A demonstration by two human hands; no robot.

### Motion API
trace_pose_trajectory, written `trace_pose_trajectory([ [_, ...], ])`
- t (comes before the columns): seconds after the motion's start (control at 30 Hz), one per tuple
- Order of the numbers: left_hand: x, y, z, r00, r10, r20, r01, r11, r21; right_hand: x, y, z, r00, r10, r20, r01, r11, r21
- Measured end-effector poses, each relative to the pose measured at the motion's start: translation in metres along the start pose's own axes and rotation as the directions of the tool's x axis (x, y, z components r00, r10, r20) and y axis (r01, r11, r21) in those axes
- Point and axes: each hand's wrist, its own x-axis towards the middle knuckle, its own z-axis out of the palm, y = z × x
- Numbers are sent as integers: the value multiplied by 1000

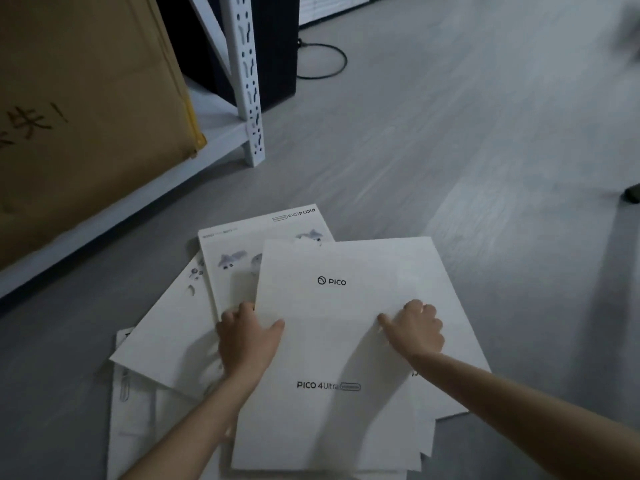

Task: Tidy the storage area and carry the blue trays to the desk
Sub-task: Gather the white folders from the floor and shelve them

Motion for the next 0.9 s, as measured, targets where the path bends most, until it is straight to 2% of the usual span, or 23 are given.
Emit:
trace_pose_trajectory([
  [0.1, -4, 11, 7, 996, 26, 82, -38, 988, 147, 3, 0, -3, 994, 93, 54, -101, 981, 164],
  [0.17, -6, 11, 6, 995, -11, 97, -2, 991, 132, 9, -3, -5, 989, 111, 96, -134, 948, 289],
  [0.23, -7, 3, 2, 985, -113, 133, 110, 993, 31, 14, -4, -7, 982, 109, 152, -160, 910, 383],
  [0.3, -8, -11, -1, 959, -196, 205, 235, 954, -185, 14, -3, -8, 975, 56, 217, -146, 893, 426],
  [0.37, -11, -27, -3, 952, -221, 210, 286, 885, -367, 13, -3, -7, 963, -14, 269, -117, 877, 465],
  [0.4, -11, -33, -4, 956, -223, 192, 284, 868, -406, 12, -5, -7, 956, -46, 290, -107, 866, 489],
  [0.53, -10, -34, -12, 968, -186, 169, 246, 834, -494, 10, -16, -16, 943, -150, 298, -26, 857, 514],
  [0.63, -7, -19, -22, 990, -78, 118, 131, 822, -554, 16, -16, -30, 933, -196, 303, 0, 839, 545],
  [0.7, -2, -4, -32, 995, 7, 100, 59, 769, -636, 24, -10, -43, 930, -205, 304, -18, 803, 596],
  [0.77, 2, 14, -40, 987, 75, 144, 55, 680, -731, 37, -1, -58, 948, -188, 255, -32, 744, 668],
  [0.8, 3, 23, -37, 978, 100, 184, 76, 651, -755, 43, 4, -65, 965, -178, 192, 3, 742, 670],
  [0.83, 2, 30, -30, 968, 116, 221, 95, 647, -757, 51, 11, -71, 979, -172, 109, 71, 790, 609],
  [0.9, -2, 41, -8, 954, 125, 272, 111, 694, -711, 64, 28, -76, 990, -141, -10, 136, 930, 341],
])
